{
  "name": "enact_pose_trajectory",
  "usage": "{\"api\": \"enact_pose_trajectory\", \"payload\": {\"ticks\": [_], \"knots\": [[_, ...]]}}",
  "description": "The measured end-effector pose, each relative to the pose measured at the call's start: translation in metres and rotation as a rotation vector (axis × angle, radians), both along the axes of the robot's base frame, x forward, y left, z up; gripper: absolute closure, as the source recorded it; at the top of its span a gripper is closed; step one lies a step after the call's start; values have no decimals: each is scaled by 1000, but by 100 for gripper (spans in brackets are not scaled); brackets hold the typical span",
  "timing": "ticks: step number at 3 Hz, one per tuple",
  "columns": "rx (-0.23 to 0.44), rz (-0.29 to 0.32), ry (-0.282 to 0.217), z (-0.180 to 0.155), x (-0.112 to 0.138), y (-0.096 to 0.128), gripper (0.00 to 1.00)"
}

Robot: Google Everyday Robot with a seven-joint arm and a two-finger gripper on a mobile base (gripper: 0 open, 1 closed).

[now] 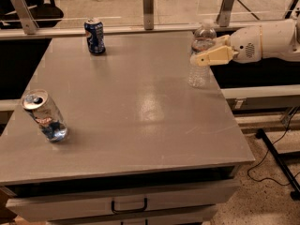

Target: Move water bottle near pepsi can

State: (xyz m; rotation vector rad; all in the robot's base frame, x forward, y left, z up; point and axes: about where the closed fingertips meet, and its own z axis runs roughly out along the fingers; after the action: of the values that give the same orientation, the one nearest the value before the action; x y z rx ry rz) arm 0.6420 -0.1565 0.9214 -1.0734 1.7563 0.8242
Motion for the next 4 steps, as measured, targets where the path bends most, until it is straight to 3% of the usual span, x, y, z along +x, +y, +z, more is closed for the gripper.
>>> {"api": "enact_pose_trajectory", "payload": {"ticks": [1, 2, 3, 4], "knots": [[64, 10, -79, 36, -2, -6, 64], [67, 14, -82, 38, -1, -3, 88], [68, 18, -82, 37, -1, -1, 100], [95, 72, -113, 37, 9, 40, 100]]}}
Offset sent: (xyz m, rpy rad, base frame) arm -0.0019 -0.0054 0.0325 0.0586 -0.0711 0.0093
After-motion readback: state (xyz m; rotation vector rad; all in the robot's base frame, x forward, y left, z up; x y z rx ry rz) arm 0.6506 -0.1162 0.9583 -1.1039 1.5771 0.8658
